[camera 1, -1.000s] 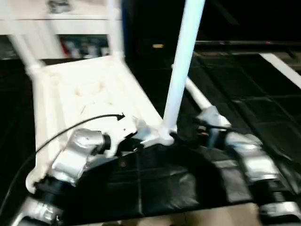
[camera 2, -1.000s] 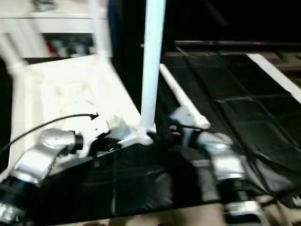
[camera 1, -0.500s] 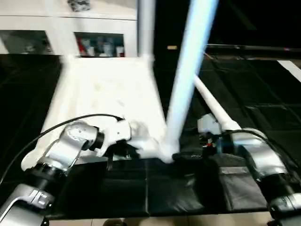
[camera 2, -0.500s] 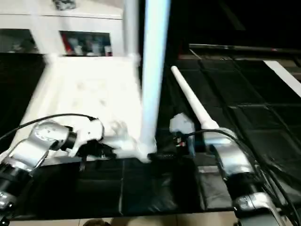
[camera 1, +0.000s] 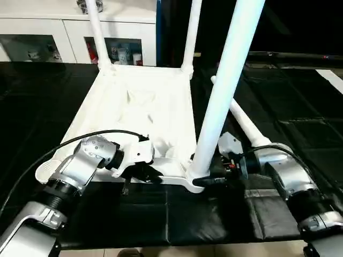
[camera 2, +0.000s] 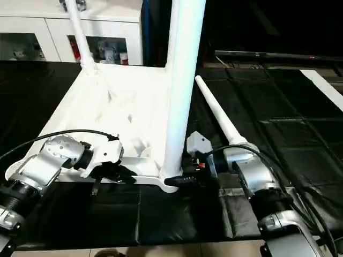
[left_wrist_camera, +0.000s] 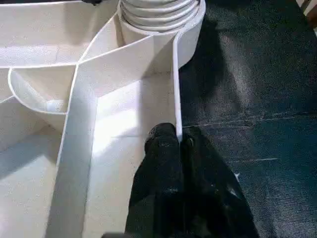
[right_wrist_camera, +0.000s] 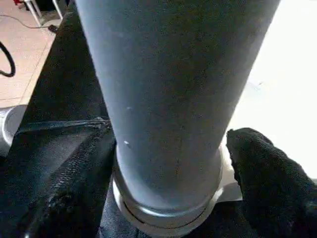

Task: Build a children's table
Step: Rotate leg to tighten

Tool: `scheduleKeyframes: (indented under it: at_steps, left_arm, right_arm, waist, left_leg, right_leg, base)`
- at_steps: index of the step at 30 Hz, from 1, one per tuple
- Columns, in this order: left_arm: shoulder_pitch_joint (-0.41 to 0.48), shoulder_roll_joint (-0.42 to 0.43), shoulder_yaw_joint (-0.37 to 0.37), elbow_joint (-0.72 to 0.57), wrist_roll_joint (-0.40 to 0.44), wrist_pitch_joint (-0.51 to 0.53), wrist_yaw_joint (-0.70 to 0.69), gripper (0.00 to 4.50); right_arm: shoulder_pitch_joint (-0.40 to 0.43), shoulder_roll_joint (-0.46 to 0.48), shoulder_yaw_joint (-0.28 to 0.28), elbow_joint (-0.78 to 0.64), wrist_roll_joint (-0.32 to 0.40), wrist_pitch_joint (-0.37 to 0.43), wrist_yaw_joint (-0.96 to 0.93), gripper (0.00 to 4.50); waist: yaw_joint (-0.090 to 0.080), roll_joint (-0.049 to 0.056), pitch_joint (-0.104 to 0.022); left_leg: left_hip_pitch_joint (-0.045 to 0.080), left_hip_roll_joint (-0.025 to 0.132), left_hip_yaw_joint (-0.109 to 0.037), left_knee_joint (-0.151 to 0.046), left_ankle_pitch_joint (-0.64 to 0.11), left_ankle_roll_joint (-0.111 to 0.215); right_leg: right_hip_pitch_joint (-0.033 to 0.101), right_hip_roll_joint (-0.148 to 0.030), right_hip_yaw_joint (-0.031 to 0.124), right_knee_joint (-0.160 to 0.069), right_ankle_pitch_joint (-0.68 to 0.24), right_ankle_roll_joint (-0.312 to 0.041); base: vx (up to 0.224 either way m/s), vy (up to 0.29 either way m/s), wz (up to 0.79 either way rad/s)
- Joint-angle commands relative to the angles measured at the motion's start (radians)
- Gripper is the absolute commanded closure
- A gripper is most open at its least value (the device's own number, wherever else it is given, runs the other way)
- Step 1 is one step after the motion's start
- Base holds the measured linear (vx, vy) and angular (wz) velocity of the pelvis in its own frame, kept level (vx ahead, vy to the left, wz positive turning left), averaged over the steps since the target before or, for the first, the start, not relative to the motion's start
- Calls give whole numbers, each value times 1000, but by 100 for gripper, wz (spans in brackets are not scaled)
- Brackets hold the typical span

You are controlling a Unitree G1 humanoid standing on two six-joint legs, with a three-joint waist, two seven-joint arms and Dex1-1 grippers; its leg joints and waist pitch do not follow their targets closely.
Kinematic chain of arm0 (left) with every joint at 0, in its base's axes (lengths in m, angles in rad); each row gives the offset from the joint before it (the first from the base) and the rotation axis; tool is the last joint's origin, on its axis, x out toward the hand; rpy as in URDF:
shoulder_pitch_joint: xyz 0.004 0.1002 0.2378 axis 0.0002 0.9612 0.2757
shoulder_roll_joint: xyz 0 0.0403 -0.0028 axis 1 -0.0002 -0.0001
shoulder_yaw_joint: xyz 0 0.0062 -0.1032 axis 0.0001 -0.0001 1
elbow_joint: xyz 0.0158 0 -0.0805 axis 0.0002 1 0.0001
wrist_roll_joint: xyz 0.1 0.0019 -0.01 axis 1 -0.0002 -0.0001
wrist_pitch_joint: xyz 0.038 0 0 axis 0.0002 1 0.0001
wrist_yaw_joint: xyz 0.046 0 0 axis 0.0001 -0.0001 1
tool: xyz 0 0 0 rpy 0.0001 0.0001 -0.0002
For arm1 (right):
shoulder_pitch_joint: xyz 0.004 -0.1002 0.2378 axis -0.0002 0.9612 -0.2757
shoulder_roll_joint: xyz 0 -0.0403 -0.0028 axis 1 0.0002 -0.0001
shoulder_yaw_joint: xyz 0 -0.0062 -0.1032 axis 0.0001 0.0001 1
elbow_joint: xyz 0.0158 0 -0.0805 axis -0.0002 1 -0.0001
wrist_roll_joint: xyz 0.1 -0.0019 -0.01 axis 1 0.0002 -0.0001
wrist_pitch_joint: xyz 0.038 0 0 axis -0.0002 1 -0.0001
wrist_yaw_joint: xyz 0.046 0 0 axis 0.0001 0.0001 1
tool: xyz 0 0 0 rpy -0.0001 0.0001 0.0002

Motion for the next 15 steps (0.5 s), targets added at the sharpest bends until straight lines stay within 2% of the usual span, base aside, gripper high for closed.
scheduleKeyframes:
  at_steps: [1, 5, 7, 8, 15]
  left_arm:
    - [-27, -3, -13, -10, 4, -27, -18, 450]
    - [-31, -4, -10, 9, 7, -42, -19, 450]
    - [-32, -4, -9, 13, 7, -46, -18, 450]
    - [-33, -3, -8, 18, 6, -48, -18, 450]
    - [-27, -9, 9, 20, -4, -28, 11, 450]
  right_arm:
    - [-18, -1, -1, 7, -3, -9, 4, 109]
    - [-24, 5, 3, 19, 0, -9, 7, 148]
    - [-25, 7, 4, 22, 1, -8, 7, 152]
    - [-26, 11, 3, 24, 4, -5, 7, 171]
    - [-10, 27, -7, 13, 23, 20, 3, 182]
  waist:
    - [-5, 3, -78]
    - [-5, 1, -76]
    - [-5, 2, -76]
    - [-5, 2, -76]
    - [-5, 5, -76]
  left_leg:
    - [11, 30, -3, -69, -234, 26]
    - [11, 29, -3, -69, -242, 23]
    - [10, 29, -4, -69, -242, 23]
    - [11, 29, -4, -69, -243, 22]
    - [12, 30, -4, -69, -245, 20]
  right_leg:
    - [51, -72, 51, -69, -342, -180]
    - [51, -73, 52, -70, -356, -180]
    - [51, -73, 51, -70, -363, -177]
    - [50, -73, 51, -71, -370, -173]
    - [50, -72, 51, -70, -355, -180]
  base:
    - [0, 0, 0]
    - [0, 0, 0]
    - [0, 0, 0]
    - [0, 0, 0]
    - [0, 0, 0]
